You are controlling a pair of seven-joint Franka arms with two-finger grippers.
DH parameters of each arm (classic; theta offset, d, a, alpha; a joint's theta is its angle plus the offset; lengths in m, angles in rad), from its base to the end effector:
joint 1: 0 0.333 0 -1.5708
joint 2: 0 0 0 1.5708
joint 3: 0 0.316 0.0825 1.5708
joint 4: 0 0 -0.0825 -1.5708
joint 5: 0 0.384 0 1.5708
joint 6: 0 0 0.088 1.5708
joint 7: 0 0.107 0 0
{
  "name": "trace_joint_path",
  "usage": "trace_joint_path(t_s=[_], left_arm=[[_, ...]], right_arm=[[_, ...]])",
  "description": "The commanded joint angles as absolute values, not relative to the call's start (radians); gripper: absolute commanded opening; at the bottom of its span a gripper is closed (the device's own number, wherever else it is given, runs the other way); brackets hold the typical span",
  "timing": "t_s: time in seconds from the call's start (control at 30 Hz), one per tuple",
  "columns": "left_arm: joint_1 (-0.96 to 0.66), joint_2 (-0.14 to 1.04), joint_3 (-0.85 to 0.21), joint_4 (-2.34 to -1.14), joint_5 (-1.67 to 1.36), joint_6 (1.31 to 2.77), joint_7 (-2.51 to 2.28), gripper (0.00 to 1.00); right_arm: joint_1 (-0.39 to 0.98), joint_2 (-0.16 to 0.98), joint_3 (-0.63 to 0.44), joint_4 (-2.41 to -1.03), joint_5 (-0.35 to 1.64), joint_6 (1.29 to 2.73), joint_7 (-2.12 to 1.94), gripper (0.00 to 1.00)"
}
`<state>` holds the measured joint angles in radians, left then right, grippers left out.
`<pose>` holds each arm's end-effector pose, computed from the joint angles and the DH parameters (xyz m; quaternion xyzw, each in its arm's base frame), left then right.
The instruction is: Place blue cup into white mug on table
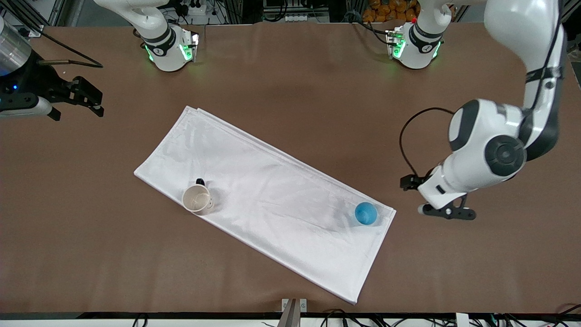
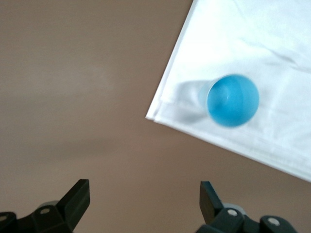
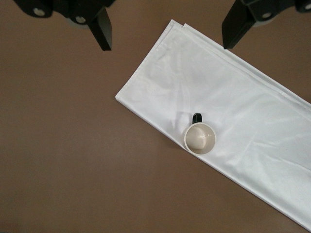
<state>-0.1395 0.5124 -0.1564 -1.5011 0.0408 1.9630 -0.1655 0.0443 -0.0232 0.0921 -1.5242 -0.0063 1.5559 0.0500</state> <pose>0.6668 -0.1832 0.3701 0.9975 -0.0643 -0.0260 0.0142 0.5412 0.0743 0.6578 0.9987 0.0431 0.0277 0.0016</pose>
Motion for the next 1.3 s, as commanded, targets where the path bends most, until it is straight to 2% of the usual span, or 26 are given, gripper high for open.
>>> trace_joint_path(t_s=[0.0,0.57,1.13,1.27], left_arm=[[-0.164,0.574,-0.155,-1.470,0.023,2.058,-0.265,1.00],[-0.215,0.715,-0.156,-1.468,0.021,2.355,-0.479,1.00],[-0.229,0.764,-0.155,-1.476,0.034,2.378,-0.466,1.00],[-0.227,0.759,-0.155,-1.477,0.021,2.378,-0.488,0.52]], right_arm=[[0.058,-0.021,0.077,-1.516,0.003,1.546,0.040,1.00],[0.060,-0.021,0.078,-1.558,0.005,1.557,0.040,1.00],[0.081,-0.012,0.087,-1.730,0.005,1.686,0.055,1.00],[0.084,-0.009,0.089,-1.785,0.005,1.741,0.060,1.00]])
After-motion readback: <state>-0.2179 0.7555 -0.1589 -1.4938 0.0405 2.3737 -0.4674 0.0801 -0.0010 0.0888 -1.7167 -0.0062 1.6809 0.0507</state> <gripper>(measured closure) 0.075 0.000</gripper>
